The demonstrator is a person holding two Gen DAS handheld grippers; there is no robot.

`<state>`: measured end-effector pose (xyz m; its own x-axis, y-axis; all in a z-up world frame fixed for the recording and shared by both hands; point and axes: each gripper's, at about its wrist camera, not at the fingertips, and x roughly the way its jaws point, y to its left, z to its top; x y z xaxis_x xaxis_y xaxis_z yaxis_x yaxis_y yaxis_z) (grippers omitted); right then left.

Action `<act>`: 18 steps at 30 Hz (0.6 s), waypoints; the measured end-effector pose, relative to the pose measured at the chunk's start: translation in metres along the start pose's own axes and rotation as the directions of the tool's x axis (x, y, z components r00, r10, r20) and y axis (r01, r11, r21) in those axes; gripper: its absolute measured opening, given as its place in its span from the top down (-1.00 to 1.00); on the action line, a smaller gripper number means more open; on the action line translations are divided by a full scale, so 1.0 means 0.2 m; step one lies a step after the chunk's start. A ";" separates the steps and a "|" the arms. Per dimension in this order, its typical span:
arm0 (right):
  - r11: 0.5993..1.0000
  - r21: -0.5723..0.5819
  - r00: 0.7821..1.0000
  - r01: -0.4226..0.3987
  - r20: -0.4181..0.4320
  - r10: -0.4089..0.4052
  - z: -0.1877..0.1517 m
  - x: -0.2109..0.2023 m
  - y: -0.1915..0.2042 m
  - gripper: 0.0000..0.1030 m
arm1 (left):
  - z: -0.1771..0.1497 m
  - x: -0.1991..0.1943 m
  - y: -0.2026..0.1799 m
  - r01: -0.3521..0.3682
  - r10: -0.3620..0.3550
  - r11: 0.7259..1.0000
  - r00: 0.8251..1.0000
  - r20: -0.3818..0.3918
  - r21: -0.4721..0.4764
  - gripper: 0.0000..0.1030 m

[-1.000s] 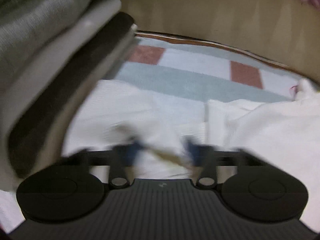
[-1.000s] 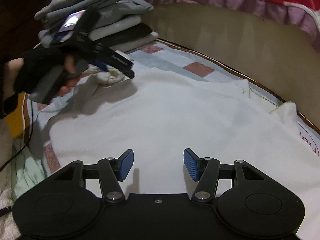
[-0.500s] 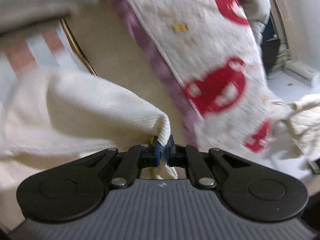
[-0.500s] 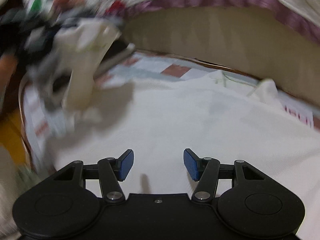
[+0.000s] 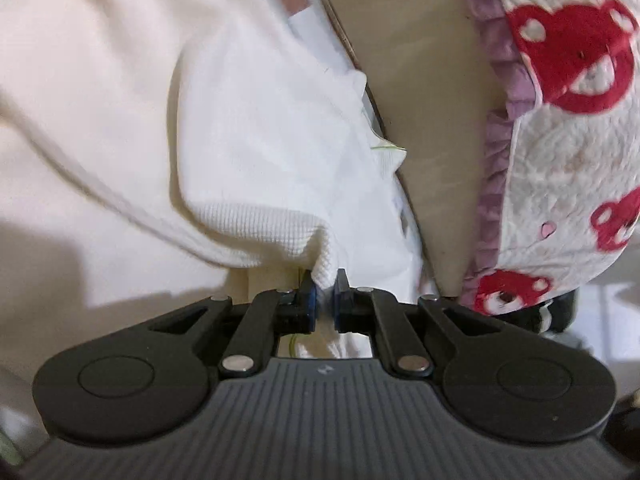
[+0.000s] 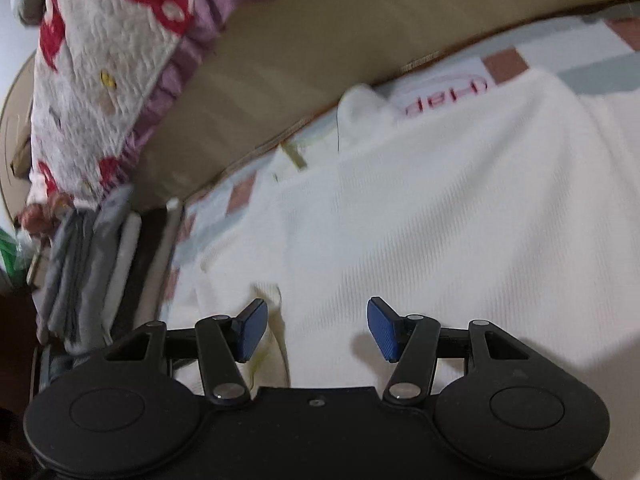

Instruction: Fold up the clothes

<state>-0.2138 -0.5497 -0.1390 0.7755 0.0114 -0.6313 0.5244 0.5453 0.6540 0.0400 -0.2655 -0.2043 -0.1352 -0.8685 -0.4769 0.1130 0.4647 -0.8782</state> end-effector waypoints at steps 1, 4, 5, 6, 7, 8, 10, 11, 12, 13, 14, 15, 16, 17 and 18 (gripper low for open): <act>0.999 -0.042 1.000 0.006 -0.009 -0.006 -0.02 0.00 0.02 -0.19 | 0.00 0.01 0.01 0.012 -0.012 1.000 1.000 -0.007 -0.018 0.89; 0.964 -0.266 0.998 0.001 -0.060 -0.018 -0.10 0.02 0.16 -0.19 | 0.01 -0.02 -0.02 0.082 -0.082 0.997 0.996 0.017 -0.011 0.90; 0.941 -0.337 0.997 -0.019 -0.083 -0.010 -0.12 0.02 0.21 -0.19 | 0.01 -0.03 -0.03 0.109 -0.109 0.994 0.994 0.020 -0.020 0.90; 0.917 -0.395 0.994 -0.050 -0.109 0.007 -0.15 0.03 0.26 -0.19 | 0.02 -0.05 -0.02 0.133 -0.132 0.990 0.991 0.020 -0.037 0.90; 0.899 -0.429 0.990 -0.088 -0.135 0.032 -0.18 0.03 0.30 -0.21 | 0.02 -0.06 -0.01 0.156 -0.155 0.986 0.988 0.020 -0.053 0.90; 0.886 -0.450 0.987 -0.112 -0.152 0.047 -0.20 0.04 0.33 -0.23 | 0.03 -0.07 -0.01 0.177 -0.176 0.982 0.984 0.021 -0.068 0.90; 0.859 -0.504 0.989 -0.089 -0.148 0.015 -0.25 0.09 0.39 -0.40 | 0.03 -0.08 0.00 0.205 -0.204 0.976 0.979 0.014 -0.073 0.90; 0.842 -0.535 0.990 -0.067 -0.140 -0.010 -0.27 0.11 0.42 -0.40 | 0.02 -0.08 -0.01 0.214 -0.214 0.974 0.977 0.011 -0.072 0.91; 0.824 -0.564 0.991 -0.046 -0.131 -0.035 -0.30 0.14 0.45 -0.40 | 0.01 -0.08 -0.02 0.225 -0.225 0.972 0.974 0.007 -0.069 0.91; 0.801 -0.598 0.992 -0.013 -0.107 -0.064 -0.31 0.17 0.49 -0.40 | 0.01 -0.08 -0.03 0.243 -0.243 0.968 0.970 -0.002 -0.062 0.91; 0.771 -0.636 0.993 0.033 -0.066 -0.097 -0.30 0.21 0.52 -0.40 | 0.00 -0.08 -0.04 0.260 -0.261 0.964 0.965 -0.011 -0.055 0.91; 0.738 -0.670 0.991 0.080 -0.023 -0.128 -0.29 0.24 0.56 -0.35 | 0.00 -0.09 -0.06 0.279 -0.280 0.959 0.960 -0.018 -0.043 0.91; 0.722 -0.683 0.991 0.111 0.020 -0.134 -0.27 0.25 0.58 -0.13 | -0.01 -0.09 -0.08 0.295 -0.296 0.955 0.955 -0.024 -0.026 0.91; 0.729 -0.673 0.992 0.125 0.062 -0.113 -0.24 0.21 0.59 0.09 | -0.01 -0.10 -0.10 0.299 -0.299 0.954 0.954 -0.032 0.000 0.91; 0.736 -0.663 0.990 0.138 0.104 -0.092 -0.22 0.18 0.59 0.55 | -0.02 -0.12 -0.12 0.293 -0.292 0.955 0.956 -0.035 0.033 0.91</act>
<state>-0.1390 -0.4482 -0.1020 0.7561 -0.1259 -0.6423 0.2599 0.9584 0.1181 0.0365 -0.2548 -0.1719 -0.1962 -0.9599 -0.2003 0.1003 0.1836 -0.9779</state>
